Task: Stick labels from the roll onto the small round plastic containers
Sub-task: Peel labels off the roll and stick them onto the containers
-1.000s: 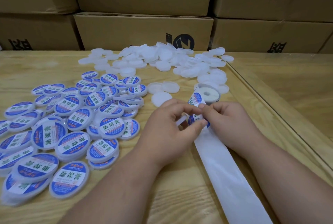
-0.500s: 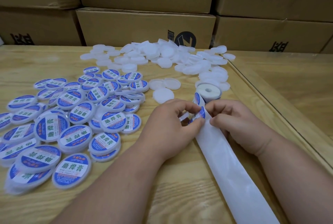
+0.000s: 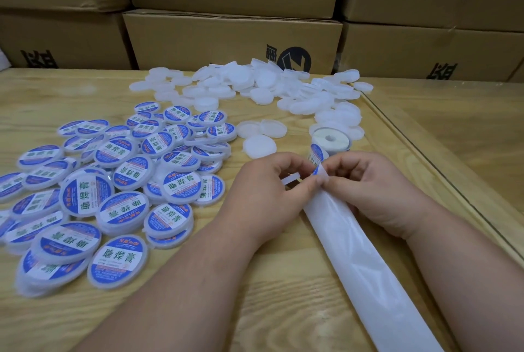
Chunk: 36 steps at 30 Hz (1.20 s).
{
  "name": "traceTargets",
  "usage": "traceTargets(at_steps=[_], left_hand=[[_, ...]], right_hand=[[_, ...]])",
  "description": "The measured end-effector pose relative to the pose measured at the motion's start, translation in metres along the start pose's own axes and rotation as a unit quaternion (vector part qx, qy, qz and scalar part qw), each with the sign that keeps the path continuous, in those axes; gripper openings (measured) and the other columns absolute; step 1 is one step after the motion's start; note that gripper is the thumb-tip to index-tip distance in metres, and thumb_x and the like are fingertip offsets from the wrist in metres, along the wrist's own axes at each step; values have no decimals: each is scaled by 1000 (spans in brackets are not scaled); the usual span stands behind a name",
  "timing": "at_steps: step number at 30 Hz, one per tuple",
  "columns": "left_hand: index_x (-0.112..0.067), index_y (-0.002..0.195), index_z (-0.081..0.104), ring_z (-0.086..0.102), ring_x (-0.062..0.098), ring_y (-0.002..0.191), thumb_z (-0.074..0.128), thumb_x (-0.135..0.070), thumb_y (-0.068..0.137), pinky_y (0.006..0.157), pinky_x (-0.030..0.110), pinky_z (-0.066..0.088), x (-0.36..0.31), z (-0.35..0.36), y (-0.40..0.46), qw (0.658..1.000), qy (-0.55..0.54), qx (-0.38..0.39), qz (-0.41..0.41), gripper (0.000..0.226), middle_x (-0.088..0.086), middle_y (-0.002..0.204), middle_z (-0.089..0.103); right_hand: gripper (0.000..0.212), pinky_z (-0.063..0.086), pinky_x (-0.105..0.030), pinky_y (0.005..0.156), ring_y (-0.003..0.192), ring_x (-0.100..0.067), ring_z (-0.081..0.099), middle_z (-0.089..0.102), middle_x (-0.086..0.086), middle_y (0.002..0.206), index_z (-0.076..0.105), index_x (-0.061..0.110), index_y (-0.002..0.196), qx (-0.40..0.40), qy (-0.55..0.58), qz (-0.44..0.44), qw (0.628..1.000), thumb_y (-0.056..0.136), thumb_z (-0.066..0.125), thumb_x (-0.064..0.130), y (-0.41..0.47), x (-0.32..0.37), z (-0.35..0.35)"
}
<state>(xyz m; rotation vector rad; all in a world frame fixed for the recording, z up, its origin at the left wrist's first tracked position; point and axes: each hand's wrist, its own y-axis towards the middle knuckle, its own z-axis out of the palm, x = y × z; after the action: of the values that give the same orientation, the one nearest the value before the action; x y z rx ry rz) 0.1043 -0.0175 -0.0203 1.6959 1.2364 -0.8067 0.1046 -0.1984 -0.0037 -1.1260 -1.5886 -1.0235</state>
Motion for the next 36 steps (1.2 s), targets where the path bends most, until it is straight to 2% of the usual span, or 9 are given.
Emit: traceTargets(at_steps=[4,7,11,15,19,22,26,31,36], left_hand=[[-34,86,75,64,-7,83,73,-34,87,67,8,46,2,1,2,1000,-5,-20,-8,2,-27,85,71],[-34,88,74,65,-5,72,70,-25,88,58,7,44,0,-1,4,994,-74,-64,-44,10,-21,81,72],[-32,94,71,63,5,58,62,-13,90,46,13,41,-4,-7,6,970,-183,-146,-65,21,-4,79,74],[-27,96,72,72,10,69,59,-11,92,48,15,43,-5,-10,6,955,-229,-169,-77,21,-10,82,74],[-27,96,73,72,13,71,61,-13,93,51,16,43,-4,-9,5,958,-230,-155,-78,18,-11,84,74],[-26,95,74,72,12,70,63,-13,94,51,16,43,-6,-8,4,965,-217,-122,-78,17,-13,86,74],[-29,90,76,69,4,63,64,-16,93,49,8,40,-8,-5,3,979,-173,-75,-78,17,-16,76,73],[-29,88,76,63,-3,56,64,-17,94,49,7,39,-8,-4,2,980,-172,-66,-70,18,-16,69,71],[-28,88,77,62,-3,55,65,-19,94,49,5,38,-6,-5,2,980,-174,-66,-70,17,-14,71,72]], right_hand=[[18,53,-24,65,72,-13,66,75,-4,79,79,21,84,10,-21,-1,1000,92,71,7,2,-3,-1],[18,45,-22,59,64,-10,53,60,4,68,76,25,82,-12,-42,4,999,79,63,12,4,-7,-3],[23,42,-35,65,68,-21,48,53,-5,72,72,26,85,-30,-37,19,999,74,55,15,5,-8,-4],[31,40,-37,63,65,-23,44,50,-9,71,64,36,92,-48,-28,23,998,72,52,16,6,-9,-3],[31,36,-17,47,51,-9,39,51,8,63,56,35,104,-84,-30,-25,996,84,58,10,7,-11,2],[31,39,-19,52,56,-12,43,53,4,66,62,29,99,-106,-30,-84,990,92,64,-1,8,-11,8],[24,45,-29,62,67,-20,51,59,-7,73,70,27,89,-106,-25,-116,987,90,72,3,10,-10,13],[32,43,-20,59,63,-14,49,57,4,70,70,31,90,-135,0,-132,982,89,73,-2,10,-8,13],[20,49,-21,66,71,-15,58,67,-14,80,73,15,84,-159,-22,-137,977,86,74,-4,9,-4,14]])
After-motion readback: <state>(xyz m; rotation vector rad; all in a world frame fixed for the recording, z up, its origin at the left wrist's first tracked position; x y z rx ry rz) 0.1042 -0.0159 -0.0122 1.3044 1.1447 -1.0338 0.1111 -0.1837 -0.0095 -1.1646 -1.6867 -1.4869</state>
